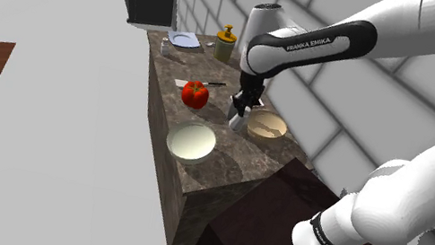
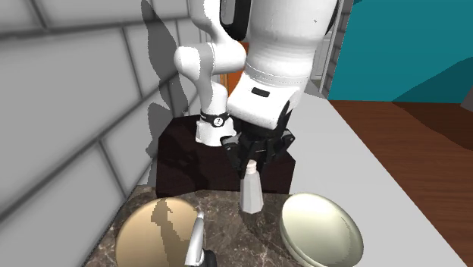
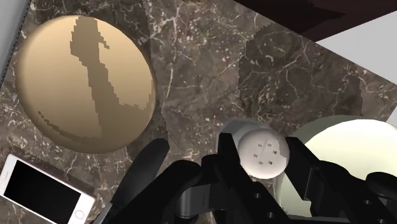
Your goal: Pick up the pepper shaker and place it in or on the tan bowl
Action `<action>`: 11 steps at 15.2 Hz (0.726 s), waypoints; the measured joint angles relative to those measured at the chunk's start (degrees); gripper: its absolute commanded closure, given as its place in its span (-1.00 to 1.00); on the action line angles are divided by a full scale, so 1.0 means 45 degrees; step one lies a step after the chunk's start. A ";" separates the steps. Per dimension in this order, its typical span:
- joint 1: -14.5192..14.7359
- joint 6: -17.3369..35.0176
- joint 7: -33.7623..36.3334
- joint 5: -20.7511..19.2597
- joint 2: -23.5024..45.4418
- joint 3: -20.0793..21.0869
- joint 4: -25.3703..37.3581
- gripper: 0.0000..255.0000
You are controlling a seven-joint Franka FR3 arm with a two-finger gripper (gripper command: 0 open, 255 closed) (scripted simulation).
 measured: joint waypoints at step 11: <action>-0.0885 -0.1162 -0.1779 -0.0466 -0.0941 -0.1066 0.0385 1.00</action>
